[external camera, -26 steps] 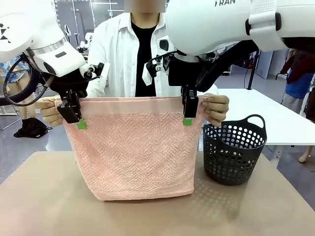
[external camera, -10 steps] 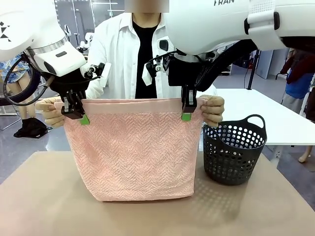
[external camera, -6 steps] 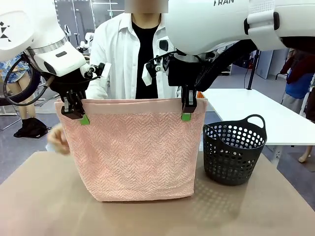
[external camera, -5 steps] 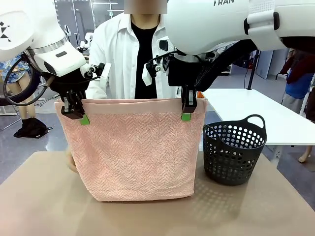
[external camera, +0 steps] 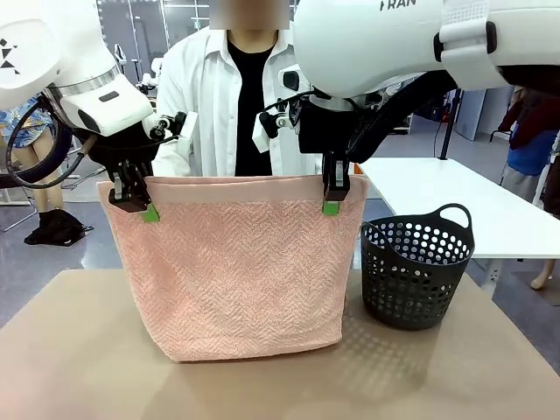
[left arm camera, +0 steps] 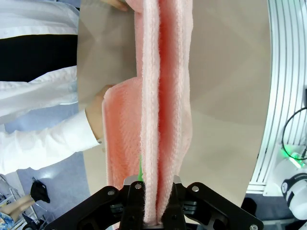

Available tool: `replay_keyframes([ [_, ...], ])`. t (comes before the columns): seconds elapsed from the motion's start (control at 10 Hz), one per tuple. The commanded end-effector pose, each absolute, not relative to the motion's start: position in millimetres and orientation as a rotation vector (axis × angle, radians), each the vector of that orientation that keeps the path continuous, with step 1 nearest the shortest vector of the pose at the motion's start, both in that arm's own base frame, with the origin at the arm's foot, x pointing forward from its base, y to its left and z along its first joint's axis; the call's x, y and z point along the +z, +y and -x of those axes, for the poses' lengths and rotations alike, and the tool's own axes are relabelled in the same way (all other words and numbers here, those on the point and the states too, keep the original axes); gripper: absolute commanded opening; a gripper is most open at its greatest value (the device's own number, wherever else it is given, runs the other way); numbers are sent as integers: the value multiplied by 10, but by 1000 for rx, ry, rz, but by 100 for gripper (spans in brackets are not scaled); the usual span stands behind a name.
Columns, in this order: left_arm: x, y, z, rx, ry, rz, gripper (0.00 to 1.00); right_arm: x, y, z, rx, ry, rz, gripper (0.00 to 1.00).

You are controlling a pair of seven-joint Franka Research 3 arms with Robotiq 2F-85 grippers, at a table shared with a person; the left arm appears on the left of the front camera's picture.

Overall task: Fold the towel.
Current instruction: Release the end of the 100 cm Hotel Towel you were holding.

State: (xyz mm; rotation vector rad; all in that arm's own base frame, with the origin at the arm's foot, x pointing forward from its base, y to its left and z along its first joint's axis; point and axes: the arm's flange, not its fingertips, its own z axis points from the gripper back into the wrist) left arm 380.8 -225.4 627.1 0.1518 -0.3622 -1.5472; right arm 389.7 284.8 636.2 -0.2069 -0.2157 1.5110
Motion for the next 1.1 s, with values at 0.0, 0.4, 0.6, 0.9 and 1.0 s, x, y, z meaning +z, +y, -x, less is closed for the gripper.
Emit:
replay_keyframes([
  [0.0, 6277, -2255, -3810, -1545, -367, -154, 0, 6369, 2843, -3894, 1511, -217, 209, 0],
  [0.4, 6277, -2255, -3810, -1545, -367, -154, 0, 6369, 2843, -3894, 1511, -217, 209, 0],
  [0.6, 6277, -2255, -3810, -1545, -367, -154, 0, 6369, 2843, -3894, 1511, -217, 209, 0],
  [0.9, 6277, -2255, -3810, -1545, -367, -154, 0, 6369, 2843, -3894, 1511, -217, 209, 0],
  [1.0, 6277, -2255, -3810, -1545, -367, -154, 0, 6369, 2843, -3894, 1511, -217, 209, 0],
])
